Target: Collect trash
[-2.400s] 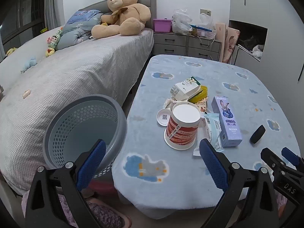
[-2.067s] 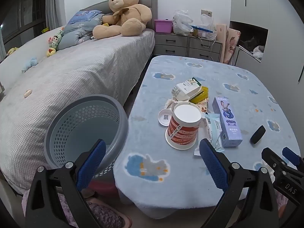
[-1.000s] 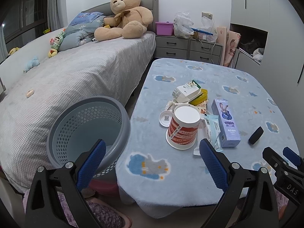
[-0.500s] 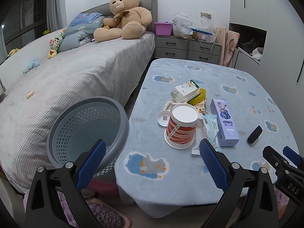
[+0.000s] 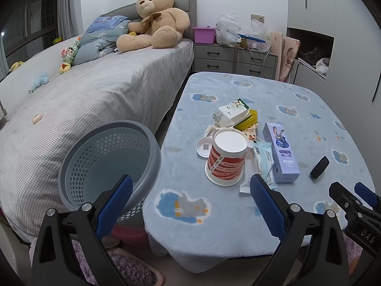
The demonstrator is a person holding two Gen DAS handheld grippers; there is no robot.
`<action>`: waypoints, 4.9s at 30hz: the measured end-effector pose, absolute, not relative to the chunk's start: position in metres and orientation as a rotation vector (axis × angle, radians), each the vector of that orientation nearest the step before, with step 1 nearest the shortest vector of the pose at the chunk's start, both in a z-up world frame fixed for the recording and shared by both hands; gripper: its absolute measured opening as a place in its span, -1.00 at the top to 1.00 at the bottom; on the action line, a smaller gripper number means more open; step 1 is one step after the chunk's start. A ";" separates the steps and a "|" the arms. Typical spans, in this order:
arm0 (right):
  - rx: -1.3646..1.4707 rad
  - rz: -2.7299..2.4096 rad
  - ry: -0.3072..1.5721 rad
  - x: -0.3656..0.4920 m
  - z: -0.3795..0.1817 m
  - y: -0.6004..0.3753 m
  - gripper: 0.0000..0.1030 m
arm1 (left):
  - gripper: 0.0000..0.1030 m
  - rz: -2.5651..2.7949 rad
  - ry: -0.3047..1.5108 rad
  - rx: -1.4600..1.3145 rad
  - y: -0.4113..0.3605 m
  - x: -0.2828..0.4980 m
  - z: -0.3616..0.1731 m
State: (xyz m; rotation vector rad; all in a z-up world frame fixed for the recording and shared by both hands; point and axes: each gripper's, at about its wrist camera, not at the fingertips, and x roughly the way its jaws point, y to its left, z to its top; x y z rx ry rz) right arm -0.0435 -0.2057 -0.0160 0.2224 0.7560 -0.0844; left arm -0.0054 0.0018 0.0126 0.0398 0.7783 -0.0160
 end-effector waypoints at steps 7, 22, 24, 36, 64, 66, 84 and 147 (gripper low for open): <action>0.224 -0.084 0.756 -0.043 -0.016 -0.206 -0.88 | -0.83 -0.016 0.778 0.040 0.002 -0.006 0.013; 0.224 -0.084 0.756 -0.044 -0.016 -0.206 -0.88 | -0.83 -0.016 0.778 0.041 0.001 -0.005 0.011; 0.225 -0.084 0.757 -0.043 -0.016 -0.206 -0.88 | -0.83 -0.016 0.779 0.041 0.001 -0.006 0.012; 0.251 -0.066 0.781 -0.038 -0.043 -0.212 -0.88 | -0.83 -0.041 0.832 0.030 -0.006 0.004 -0.019; 0.377 -0.060 0.869 -0.007 -0.092 -0.268 -0.88 | -0.81 -0.120 0.797 0.024 -0.052 0.086 -0.072; 0.377 -0.059 0.870 -0.006 -0.094 -0.269 -0.88 | -0.72 -0.125 0.786 0.015 -0.051 0.086 -0.070; 0.358 -0.097 0.865 -0.003 -0.094 -0.276 -0.88 | -0.13 -0.139 0.754 -0.004 -0.035 0.058 -0.043; 0.081 0.186 0.757 0.066 0.011 -0.123 0.66 | -0.13 0.012 0.704 -0.036 0.126 0.063 -0.007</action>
